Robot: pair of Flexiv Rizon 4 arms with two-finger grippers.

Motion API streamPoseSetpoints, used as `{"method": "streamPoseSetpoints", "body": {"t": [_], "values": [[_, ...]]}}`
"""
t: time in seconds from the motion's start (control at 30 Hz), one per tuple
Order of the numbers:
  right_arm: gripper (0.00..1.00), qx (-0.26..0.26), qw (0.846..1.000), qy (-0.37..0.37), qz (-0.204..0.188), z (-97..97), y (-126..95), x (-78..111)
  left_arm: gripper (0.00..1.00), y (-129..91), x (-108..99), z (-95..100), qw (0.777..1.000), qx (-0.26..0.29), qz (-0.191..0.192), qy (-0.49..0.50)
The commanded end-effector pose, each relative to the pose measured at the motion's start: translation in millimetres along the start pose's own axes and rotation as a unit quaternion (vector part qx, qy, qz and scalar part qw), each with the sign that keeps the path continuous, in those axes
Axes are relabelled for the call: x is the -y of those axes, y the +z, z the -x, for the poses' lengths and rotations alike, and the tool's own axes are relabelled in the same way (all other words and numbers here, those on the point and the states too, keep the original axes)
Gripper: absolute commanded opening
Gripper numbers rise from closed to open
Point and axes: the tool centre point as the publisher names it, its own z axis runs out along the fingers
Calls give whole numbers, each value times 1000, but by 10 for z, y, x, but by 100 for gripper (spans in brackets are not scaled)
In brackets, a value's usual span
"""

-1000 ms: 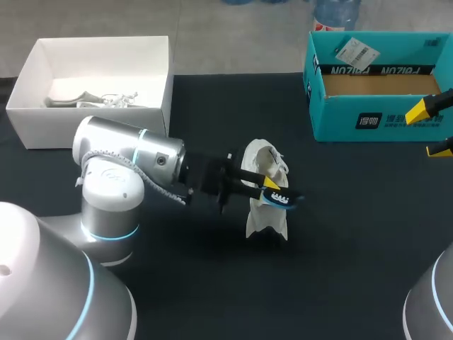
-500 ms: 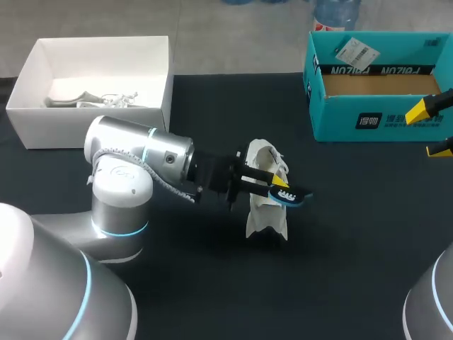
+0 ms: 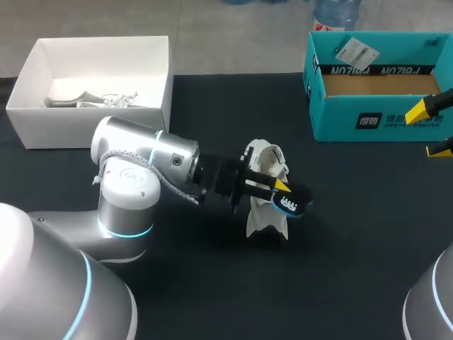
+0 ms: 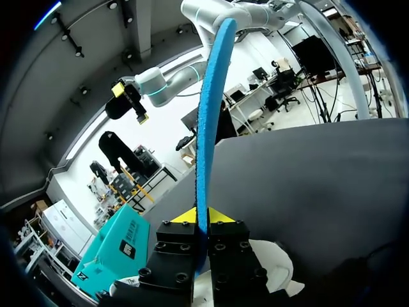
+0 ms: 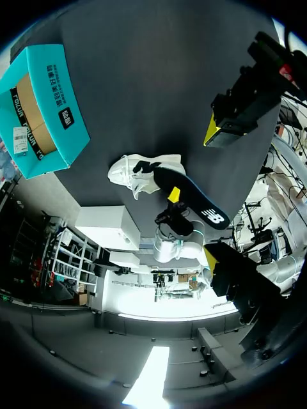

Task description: Take the shoe out of the shoebox, open the shoe tongue, remove and reinsert the insole, then place the shoe into the shoebox

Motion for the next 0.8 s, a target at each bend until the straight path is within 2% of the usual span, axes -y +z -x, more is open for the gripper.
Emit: {"method": "streamPoseSetpoints", "body": {"t": [0.03,0.17,0.5,0.8], "values": [[100,1,1000,1,0,1,3,4,0,-78,-9,-17,1000,0,9,-3],[100,1,1000,1,0,1,3,4,0,-162,32,-6,1000,7,10,-5],[100,1,1000,1,0,1,3,4,0,-427,361,68,1000,29,-10,2],[100,1,1000,1,0,1,3,4,0,-471,266,24,998,33,-24,-53]]}}
